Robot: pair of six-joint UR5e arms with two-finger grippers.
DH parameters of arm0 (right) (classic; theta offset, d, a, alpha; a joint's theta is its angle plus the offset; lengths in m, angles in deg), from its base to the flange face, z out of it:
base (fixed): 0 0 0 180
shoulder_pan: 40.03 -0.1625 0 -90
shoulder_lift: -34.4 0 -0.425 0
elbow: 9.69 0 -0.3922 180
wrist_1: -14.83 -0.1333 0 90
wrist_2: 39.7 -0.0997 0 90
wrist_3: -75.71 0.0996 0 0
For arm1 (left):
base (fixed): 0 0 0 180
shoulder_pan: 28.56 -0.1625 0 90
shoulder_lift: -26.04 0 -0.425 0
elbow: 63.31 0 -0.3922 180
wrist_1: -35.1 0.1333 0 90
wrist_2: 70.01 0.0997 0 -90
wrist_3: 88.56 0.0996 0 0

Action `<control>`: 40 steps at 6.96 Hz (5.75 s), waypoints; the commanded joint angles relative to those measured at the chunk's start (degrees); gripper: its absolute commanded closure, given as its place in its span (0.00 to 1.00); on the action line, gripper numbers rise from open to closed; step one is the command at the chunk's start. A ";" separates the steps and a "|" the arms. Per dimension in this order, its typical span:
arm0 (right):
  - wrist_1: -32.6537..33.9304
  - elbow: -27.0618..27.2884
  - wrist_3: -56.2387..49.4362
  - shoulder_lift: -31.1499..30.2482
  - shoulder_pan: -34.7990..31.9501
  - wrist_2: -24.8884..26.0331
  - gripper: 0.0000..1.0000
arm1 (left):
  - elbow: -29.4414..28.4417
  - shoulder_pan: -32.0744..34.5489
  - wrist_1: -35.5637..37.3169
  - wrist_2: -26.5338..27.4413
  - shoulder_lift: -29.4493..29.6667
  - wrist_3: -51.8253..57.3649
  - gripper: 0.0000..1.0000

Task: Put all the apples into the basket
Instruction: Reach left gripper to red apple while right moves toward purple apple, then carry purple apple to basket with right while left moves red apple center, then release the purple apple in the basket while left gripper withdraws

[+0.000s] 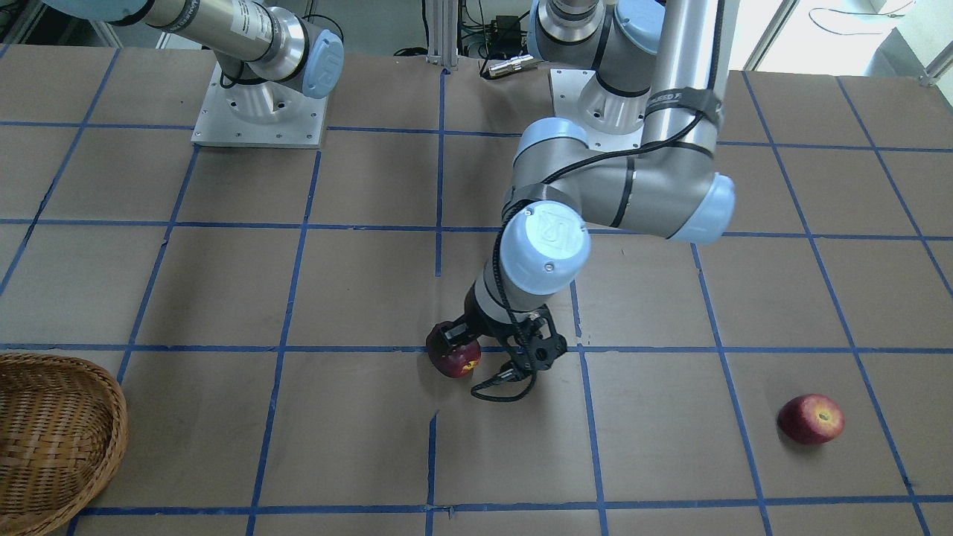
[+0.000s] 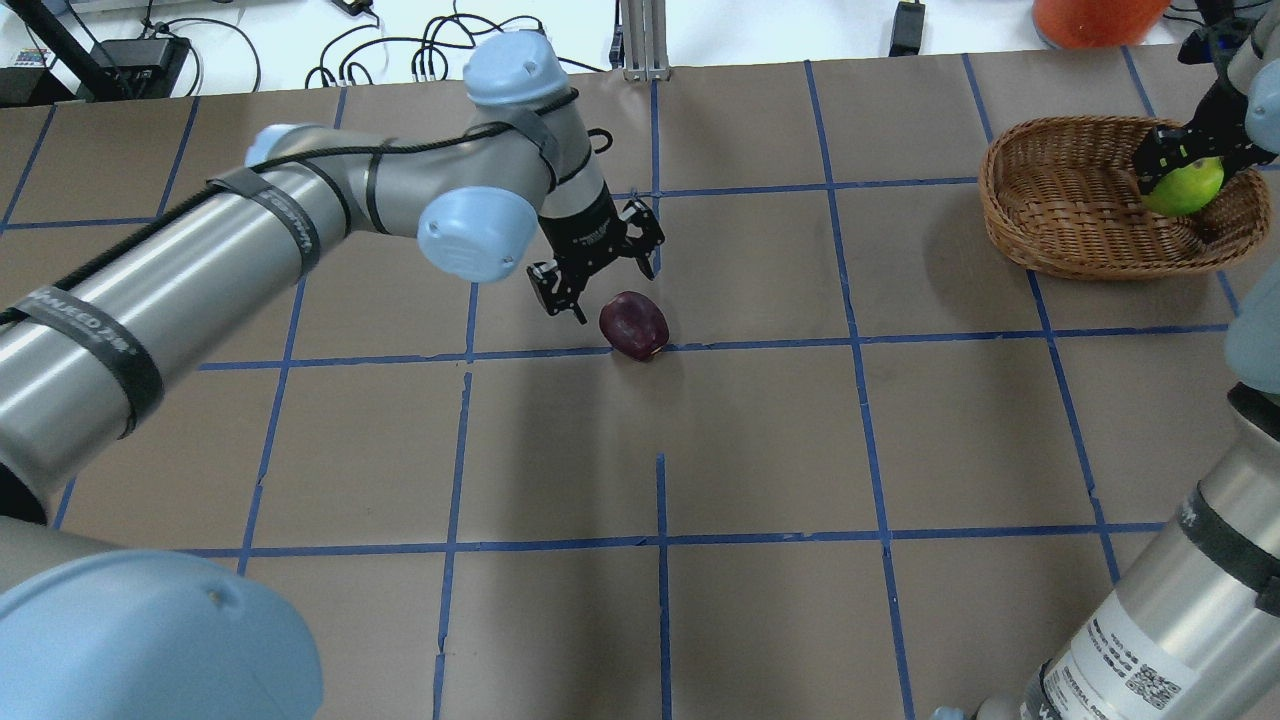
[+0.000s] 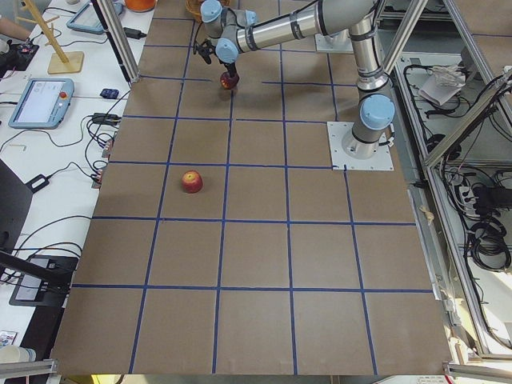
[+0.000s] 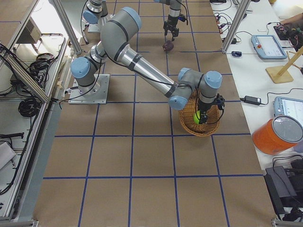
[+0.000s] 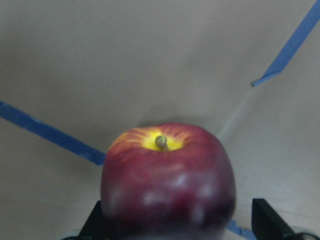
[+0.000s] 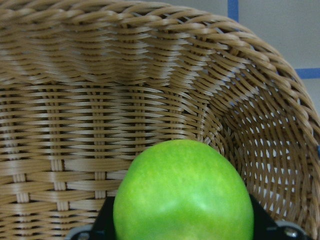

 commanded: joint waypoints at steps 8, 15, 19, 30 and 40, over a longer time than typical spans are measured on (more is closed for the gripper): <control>-19.71 0.17 9.41 -11.78 -31.79 -7.55 0.00 | -7.29 -36.21 10.87 11.88 12.50 74.29 0.00; -6.20 8.76 19.44 -5.81 -49.85 -14.51 0.00 | -5.19 -33.68 -5.60 9.79 5.77 64.16 0.96; -1.71 11.15 20.77 -2.83 -50.66 -14.43 0.00 | 12.71 -27.87 -8.91 3.64 -12.51 42.96 0.96; -5.73 5.54 0.93 -11.61 -12.10 -3.09 1.00 | 20.14 11.25 42.67 3.44 2.75 -12.49 0.00; -4.11 5.01 -4.97 -7.18 -5.47 -1.33 0.00 | 5.62 -7.73 -19.11 8.10 -29.05 36.04 0.00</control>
